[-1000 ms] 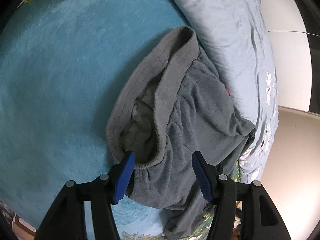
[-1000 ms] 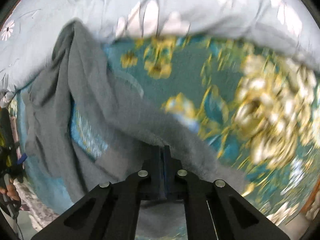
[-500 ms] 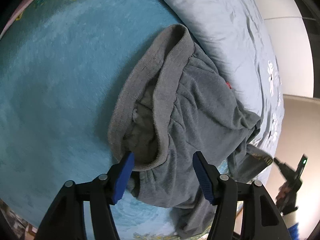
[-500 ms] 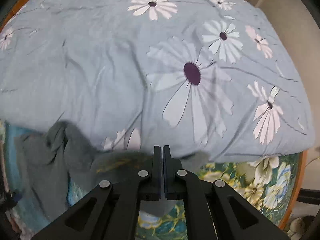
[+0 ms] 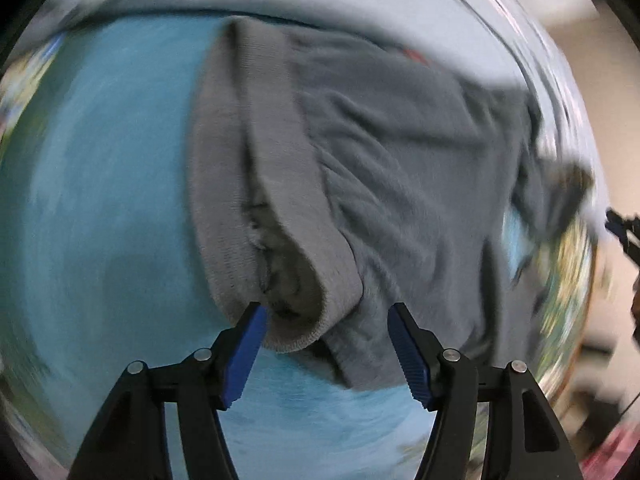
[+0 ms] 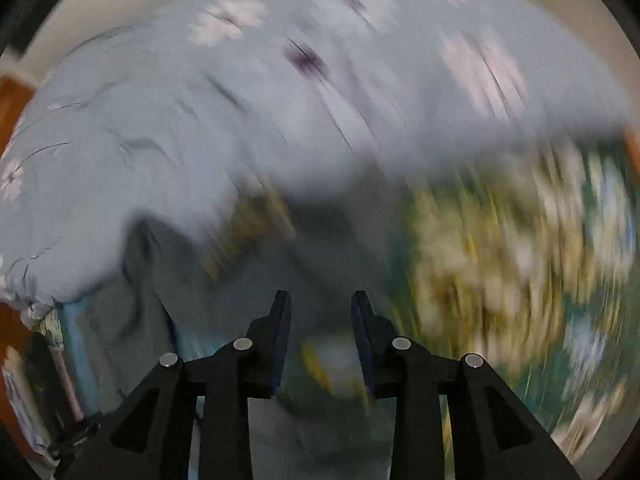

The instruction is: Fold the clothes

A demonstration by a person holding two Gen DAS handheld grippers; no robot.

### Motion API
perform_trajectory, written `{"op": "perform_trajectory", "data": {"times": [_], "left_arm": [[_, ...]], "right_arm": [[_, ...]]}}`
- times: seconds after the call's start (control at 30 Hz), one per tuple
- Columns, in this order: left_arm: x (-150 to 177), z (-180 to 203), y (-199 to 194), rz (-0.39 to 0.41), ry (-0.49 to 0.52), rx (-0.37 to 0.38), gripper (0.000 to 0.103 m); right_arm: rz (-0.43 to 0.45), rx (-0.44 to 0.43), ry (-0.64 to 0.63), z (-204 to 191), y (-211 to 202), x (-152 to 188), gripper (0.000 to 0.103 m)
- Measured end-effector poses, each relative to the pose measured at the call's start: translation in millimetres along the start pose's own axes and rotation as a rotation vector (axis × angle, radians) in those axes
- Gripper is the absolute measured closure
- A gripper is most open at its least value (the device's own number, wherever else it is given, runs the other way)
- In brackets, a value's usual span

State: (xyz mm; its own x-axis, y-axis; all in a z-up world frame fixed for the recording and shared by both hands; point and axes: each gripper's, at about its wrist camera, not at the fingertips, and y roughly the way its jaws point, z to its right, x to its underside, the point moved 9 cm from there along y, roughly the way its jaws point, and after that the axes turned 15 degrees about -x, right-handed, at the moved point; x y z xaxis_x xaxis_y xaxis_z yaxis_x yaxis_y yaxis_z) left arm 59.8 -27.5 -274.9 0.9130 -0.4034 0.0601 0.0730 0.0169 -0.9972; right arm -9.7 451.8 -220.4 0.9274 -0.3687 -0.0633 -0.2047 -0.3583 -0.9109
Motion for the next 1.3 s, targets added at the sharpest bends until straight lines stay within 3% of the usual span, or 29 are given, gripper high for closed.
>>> {"op": "perform_trajectory", "data": {"times": [0.13,0.23,0.4,0.6,0.67,0.7,0.77,0.8,0.83,1.07,1.17,1.3], "left_arm": [[11,7,10,-0.017,0.27,-0.083,0.036],[16,7,13,-0.005,0.406,-0.146,0.036],[21,11,16,-0.003,0.505,-0.186,0.045],[26,9,17,0.006,0.545,-0.222,0.07],[26,5,15,0.014,0.547,-0.241,0.088],[26,2,13,0.021,0.543,-0.248,0.091],[23,-4,7,0.033,0.514,-0.239,0.091],[22,-6,3,0.038,0.495,-0.227,0.092],[21,-9,0,0.043,0.477,-0.216,0.093],[2,-35,-67,0.194,0.243,-0.055,0.095],[-18,-47,-103,0.27,0.138,0.013,0.095],[-45,-43,-136,0.37,0.005,0.113,0.102]], "right_arm": [[-0.127,-0.013,0.281,73,16,115,0.071],[-0.161,-0.071,0.456,96,26,178,0.071],[-0.125,-0.157,0.589,102,38,209,0.07],[-0.113,-0.226,0.594,81,51,205,0.069],[-0.125,-0.225,0.574,73,54,205,0.069],[-0.13,-0.221,0.562,69,55,205,0.069],[-0.133,-0.21,0.54,61,53,203,0.075],[-0.13,-0.217,0.539,57,51,202,0.081],[-0.123,-0.229,0.533,53,49,199,0.095],[0.098,-0.352,0.372,5,-25,127,0.099],[0.201,-0.392,0.277,-7,-69,70,0.1],[0.274,-0.405,0.181,-27,-109,50,0.1]]}}
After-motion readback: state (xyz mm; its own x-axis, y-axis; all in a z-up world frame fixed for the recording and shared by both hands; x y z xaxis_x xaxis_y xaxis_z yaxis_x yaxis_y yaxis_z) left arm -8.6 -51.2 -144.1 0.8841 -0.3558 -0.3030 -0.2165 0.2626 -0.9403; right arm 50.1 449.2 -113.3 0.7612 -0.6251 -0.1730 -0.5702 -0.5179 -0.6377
